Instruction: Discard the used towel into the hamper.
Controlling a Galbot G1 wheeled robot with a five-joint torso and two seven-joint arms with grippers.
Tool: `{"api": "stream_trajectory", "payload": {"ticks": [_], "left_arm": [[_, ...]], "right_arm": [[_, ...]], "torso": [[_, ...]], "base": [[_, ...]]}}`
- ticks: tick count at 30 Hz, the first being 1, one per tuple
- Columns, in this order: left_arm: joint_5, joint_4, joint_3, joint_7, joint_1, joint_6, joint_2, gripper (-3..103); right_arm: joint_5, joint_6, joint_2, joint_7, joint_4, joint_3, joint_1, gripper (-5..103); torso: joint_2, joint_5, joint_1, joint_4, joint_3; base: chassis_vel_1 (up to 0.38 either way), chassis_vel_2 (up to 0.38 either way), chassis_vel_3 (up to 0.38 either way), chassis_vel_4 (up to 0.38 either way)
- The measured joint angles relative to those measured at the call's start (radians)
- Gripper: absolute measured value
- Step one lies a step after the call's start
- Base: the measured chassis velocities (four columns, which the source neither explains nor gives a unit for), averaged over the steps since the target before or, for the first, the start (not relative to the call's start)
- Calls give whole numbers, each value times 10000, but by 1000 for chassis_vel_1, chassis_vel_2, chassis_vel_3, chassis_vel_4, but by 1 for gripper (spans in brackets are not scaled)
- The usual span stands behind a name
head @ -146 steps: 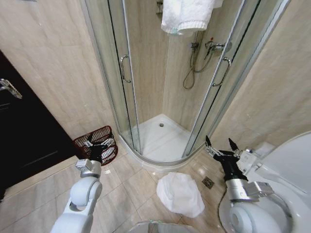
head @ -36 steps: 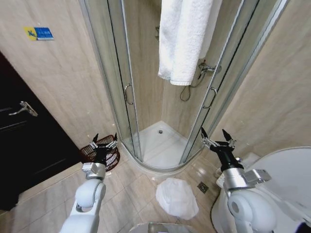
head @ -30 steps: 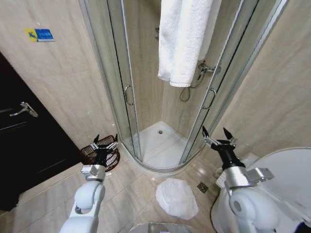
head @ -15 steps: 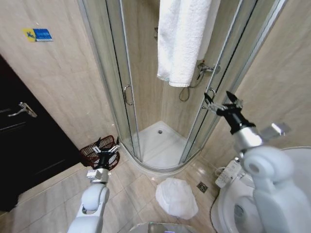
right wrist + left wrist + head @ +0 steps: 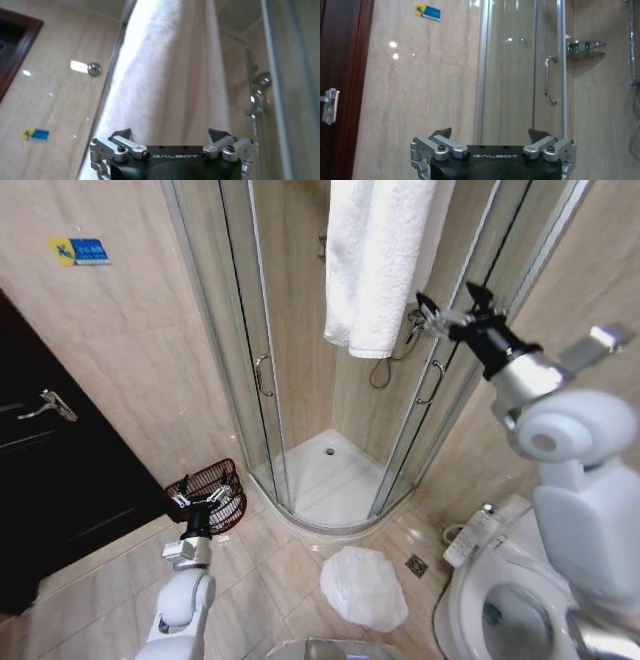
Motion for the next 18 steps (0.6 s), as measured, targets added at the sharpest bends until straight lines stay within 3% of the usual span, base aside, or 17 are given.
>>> {"api": "stream_trajectory", "payload": {"ticks": [5,18], "left_arm": [[-63,-325,-25,-1,36,169,56,100],[-394,-428,-188,62,124,-150,42,100]], "right_arm": [[488,-183,526,923,-494,-1291,1788,100],[-20,-155,1499,1695,-2388,-3441,4258,100]], "torso": [[-11,0,-3,3,-5],[-27,2,-12,1,-14]], "base": [[0,0,0,0],[0,0,0,0]]}}
